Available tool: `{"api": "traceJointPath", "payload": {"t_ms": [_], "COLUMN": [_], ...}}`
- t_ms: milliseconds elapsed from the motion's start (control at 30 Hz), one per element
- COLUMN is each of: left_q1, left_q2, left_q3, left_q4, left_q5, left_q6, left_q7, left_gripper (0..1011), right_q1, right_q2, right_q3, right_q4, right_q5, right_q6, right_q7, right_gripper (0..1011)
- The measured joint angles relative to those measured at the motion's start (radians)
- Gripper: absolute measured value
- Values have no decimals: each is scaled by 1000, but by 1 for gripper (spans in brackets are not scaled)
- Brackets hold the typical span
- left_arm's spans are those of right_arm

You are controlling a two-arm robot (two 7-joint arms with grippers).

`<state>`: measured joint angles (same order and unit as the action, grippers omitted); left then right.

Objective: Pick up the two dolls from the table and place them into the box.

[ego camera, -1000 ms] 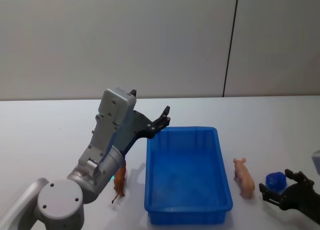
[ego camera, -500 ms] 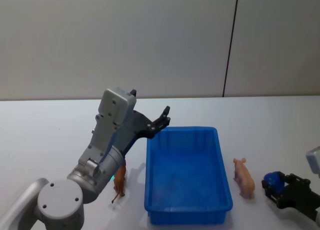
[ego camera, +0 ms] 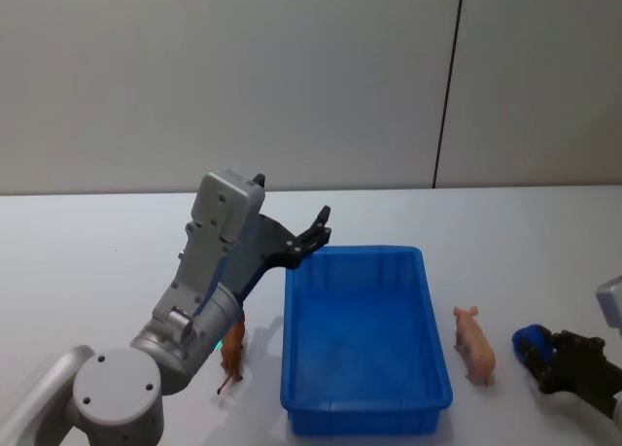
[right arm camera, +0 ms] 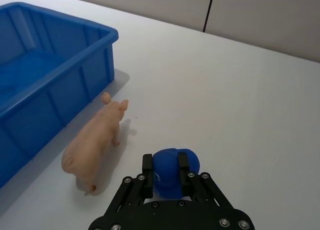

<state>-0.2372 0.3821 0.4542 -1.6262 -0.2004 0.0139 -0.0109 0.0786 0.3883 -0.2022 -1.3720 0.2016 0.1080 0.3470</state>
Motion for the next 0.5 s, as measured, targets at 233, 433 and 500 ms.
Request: {"api": "traceJointPath", "payload": {"t_ms": [233, 433, 500], "left_q1": [0, 0, 0], "left_q2": [0, 0, 0], "left_q3": [0, 0, 0], "left_q4": [0, 0, 0], "left_q5": [0, 0, 0], "left_q6": [0, 0, 0], "left_q7": [0, 0, 0], "left_gripper": [1001, 1001, 1001], "right_q1": [2, 2, 3], "right_q2": [0, 1, 1], "right_q3": [3, 8, 10], "right_q4": [-15, -51, -71], "right_q5": [4, 14, 20], "right_q6": [-32, -68, -80], "right_q7": [-11, -19, -20], "right_gripper": [249, 219, 206]}}
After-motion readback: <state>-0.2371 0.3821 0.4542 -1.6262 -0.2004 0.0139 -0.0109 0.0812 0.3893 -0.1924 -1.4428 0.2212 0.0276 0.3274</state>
